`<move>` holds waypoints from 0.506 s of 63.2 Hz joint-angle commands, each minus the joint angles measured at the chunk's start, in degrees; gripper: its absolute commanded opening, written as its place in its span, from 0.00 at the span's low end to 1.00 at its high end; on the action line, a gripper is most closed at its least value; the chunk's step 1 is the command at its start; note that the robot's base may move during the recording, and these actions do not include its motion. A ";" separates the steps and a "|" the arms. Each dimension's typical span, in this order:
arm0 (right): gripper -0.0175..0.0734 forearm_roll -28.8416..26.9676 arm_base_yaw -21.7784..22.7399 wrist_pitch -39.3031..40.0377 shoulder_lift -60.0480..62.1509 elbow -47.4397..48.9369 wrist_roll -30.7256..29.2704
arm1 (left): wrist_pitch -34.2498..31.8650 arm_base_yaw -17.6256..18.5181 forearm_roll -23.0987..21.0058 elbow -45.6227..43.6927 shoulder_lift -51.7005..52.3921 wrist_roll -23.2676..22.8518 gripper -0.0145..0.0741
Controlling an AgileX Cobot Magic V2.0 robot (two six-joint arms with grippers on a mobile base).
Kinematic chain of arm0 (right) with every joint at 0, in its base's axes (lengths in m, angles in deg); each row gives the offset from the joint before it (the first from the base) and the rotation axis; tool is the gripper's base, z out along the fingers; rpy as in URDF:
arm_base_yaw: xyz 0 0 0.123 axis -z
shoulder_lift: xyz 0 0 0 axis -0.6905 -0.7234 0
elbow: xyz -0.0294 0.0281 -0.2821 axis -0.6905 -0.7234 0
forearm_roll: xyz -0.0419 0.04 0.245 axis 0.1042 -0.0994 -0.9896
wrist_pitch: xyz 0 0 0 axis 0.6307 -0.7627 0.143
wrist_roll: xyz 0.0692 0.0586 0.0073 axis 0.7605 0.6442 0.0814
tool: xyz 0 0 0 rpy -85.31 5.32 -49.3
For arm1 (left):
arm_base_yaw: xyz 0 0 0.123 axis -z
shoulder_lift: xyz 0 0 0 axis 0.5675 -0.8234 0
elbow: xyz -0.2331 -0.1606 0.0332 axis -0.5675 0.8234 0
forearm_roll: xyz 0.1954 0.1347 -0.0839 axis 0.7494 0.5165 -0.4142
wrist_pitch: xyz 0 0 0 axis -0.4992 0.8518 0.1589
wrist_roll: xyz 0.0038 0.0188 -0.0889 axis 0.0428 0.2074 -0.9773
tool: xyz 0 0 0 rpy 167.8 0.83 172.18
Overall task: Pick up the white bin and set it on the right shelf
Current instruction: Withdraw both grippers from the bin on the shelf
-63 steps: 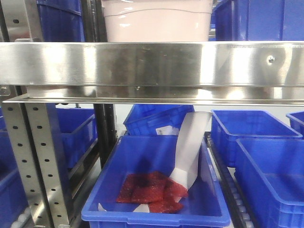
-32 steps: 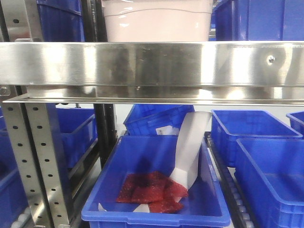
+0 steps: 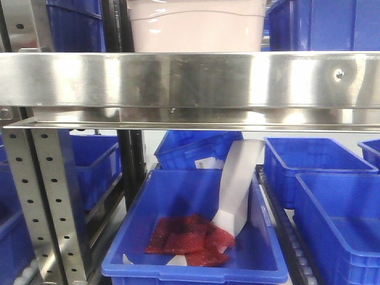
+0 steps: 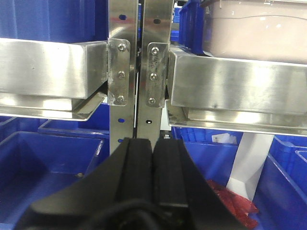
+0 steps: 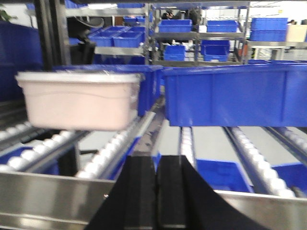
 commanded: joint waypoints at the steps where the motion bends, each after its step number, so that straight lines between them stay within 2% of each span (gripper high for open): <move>1: 0.27 9.13 0.26 4.17 -0.88 0.85 5.81 | -5.23 0.23 -0.35 -0.02 0.57 -0.43 0.03; 4: 0.27 17.54 0.26 4.23 -0.88 0.34 12.71 | -5.23 0.23 -0.35 -0.02 0.57 -0.43 0.03; 11: 0.27 38.40 0.10 5.17 -0.56 -1.65 34.07 | -5.23 0.23 -0.35 -0.02 0.57 -0.43 0.03; 16: 0.27 47.51 -0.63 7.59 0.46 -4.25 42.41 | -5.23 0.23 -0.35 -0.02 0.57 -0.43 0.03; 20: 0.27 50.13 -1.47 11.06 1.87 -7.06 43.85 | -5.23 0.23 -0.35 -0.02 0.57 -0.43 0.03; 28: 0.27 49.46 -3.09 16.66 5.88 -14.42 42.65 | -5.23 0.23 -0.35 -0.02 0.57 -0.43 0.03; 32: 0.27 47.39 -3.13 18.57 8.25 -18.37 41.43 | -5.23 0.23 -0.35 -0.02 0.57 -0.43 0.03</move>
